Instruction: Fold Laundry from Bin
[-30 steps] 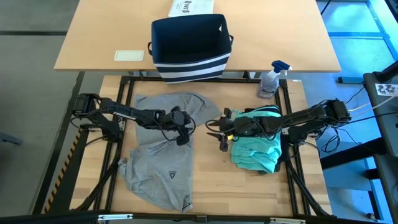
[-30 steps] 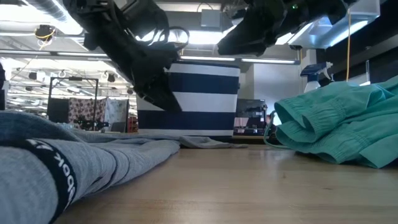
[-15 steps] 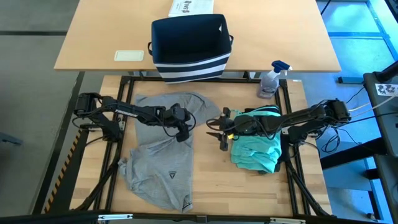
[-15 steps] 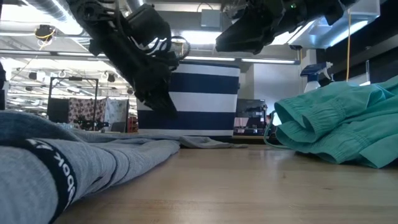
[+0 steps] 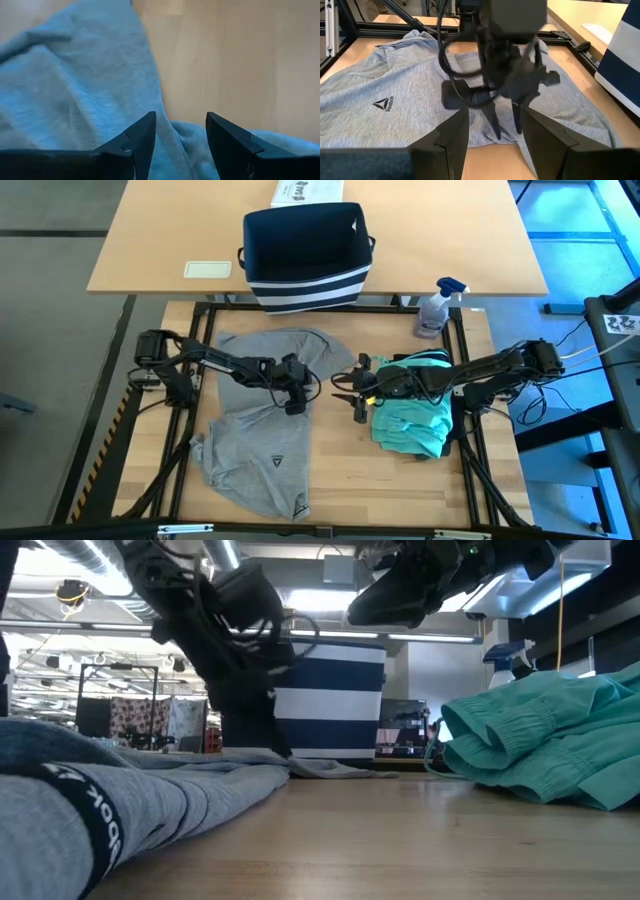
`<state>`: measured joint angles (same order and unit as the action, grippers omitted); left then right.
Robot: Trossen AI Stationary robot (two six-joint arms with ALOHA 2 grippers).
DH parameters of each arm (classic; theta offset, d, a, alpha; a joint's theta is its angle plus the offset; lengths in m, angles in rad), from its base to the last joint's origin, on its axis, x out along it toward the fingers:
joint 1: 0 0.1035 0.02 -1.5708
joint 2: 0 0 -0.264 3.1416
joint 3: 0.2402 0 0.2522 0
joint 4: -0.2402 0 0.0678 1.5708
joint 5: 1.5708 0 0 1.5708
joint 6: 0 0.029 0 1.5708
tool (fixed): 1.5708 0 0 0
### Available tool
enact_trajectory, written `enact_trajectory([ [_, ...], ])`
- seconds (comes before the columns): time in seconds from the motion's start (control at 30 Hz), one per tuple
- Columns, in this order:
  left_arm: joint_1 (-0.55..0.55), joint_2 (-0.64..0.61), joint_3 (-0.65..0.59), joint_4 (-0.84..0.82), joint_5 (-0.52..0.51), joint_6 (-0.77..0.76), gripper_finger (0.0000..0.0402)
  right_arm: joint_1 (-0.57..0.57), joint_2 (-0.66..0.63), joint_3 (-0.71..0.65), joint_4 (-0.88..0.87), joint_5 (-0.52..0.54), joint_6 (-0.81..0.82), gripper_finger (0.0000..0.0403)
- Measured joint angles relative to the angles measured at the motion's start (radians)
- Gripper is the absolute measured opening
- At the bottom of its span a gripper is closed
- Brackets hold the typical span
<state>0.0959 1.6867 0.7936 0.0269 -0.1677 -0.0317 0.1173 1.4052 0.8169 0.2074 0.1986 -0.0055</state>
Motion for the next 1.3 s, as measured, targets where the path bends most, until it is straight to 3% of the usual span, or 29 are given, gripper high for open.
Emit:
enact_trajectory([
  [0.47,0.035,0.124,0.067,0.045,-0.029,0.018,0.0166,0.000,0.000,0.000,-0.009,0.000,0.000,0.0182],
  [1.3,0.055,0.134,0.060,0.041,-0.051,0.008,0.0166,0.000,0.001,0.000,-0.032,0.002,0.008,0.0182],
])
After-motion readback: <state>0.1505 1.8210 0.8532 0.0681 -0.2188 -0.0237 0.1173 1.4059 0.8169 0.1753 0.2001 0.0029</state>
